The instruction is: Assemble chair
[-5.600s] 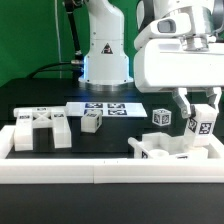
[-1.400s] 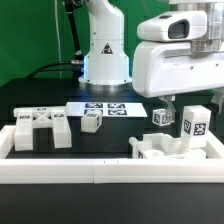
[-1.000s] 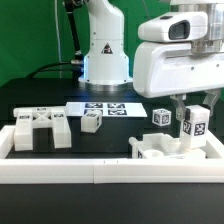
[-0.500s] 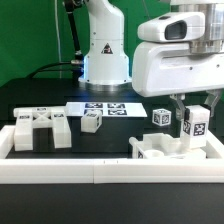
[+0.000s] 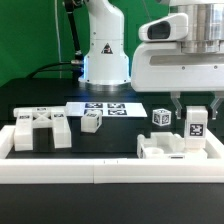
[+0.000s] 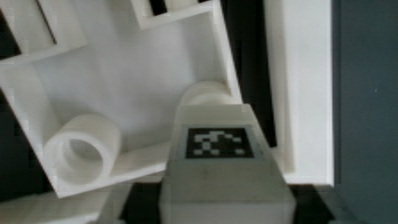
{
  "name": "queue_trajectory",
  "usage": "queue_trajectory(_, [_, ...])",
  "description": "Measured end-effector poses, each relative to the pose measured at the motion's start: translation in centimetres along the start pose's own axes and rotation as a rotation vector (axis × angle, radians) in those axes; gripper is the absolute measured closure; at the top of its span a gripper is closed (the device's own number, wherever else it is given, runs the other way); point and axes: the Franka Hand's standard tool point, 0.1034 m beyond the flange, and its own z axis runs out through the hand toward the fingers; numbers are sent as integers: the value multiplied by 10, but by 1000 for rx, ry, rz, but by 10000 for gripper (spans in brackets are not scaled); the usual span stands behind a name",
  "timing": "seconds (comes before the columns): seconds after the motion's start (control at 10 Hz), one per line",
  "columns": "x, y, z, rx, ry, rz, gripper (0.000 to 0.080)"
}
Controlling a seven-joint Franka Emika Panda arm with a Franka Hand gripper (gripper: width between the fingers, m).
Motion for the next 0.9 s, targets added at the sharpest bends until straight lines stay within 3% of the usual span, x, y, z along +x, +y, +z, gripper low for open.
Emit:
queue_trajectory(0.6, [-6,-17,2,17,-2,483,509])
queue_trajectory(0.9, [-7,-18,2,21,-8,677,509])
